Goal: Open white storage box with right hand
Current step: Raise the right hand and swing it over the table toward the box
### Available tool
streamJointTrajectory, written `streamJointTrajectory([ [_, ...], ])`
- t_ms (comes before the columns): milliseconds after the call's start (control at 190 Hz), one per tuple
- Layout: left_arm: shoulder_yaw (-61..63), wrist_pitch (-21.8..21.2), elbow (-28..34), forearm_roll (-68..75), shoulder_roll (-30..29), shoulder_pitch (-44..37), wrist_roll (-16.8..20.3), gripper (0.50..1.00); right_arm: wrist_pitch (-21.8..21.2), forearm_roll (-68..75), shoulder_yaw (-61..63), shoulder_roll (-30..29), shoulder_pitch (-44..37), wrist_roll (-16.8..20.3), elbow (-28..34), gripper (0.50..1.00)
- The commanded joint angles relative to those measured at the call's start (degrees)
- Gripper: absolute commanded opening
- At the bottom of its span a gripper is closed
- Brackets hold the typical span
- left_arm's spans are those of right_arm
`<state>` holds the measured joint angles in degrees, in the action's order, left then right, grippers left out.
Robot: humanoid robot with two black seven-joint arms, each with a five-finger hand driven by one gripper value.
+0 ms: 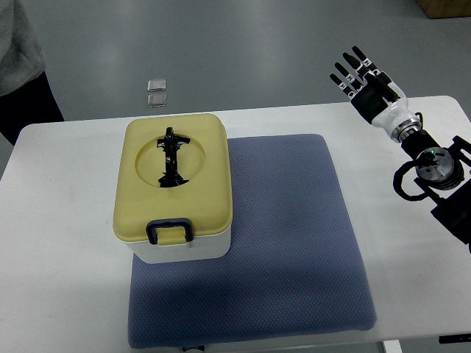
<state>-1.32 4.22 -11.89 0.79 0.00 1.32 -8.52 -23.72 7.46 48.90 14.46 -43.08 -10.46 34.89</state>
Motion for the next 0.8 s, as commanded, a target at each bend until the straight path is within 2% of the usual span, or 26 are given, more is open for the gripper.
streamJointTrajectory([
  [0, 0.0, 0.0, -0.1, 0.0, 0.0, 0.0, 0.0, 1.000, 0.0, -0.1, 0.0, 0.0, 0.0, 0.0, 0.0, 0.950],
  [299, -0.1, 0.0, 0.0, 0.0, 0.0, 0.0, 0.0, 1.000, -0.1, -0.7, -0.3, 0.1, -0.2, 0.1, -0.1, 0.950],
  [462, -0.2, 0.0, 0.0, 0.0, 0.0, 0.0, 0.1, 1.000, -1.2, -3.9, -0.9, 1.0, -4.6, 0.3, 0.0, 0.950],
  [646, -0.1, 0.0, -0.2, 0.0, 0.0, 0.0, 0.1, 1.000, -4.8, -20.5, -4.0, 1.2, -12.2, 2.1, 0.0, 0.950],
  [767, -0.1, 0.0, -0.3, 0.0, 0.0, 0.0, 0.1, 1.000, -11.3, -37.8, -6.8, 2.1, -19.0, 2.1, 0.0, 0.950],
  [793, -0.1, 0.0, -0.3, 0.0, 0.0, 0.0, 0.1, 1.000, -11.3, -40.5, -6.9, 2.7, -20.1, 2.1, 0.0, 0.948],
])
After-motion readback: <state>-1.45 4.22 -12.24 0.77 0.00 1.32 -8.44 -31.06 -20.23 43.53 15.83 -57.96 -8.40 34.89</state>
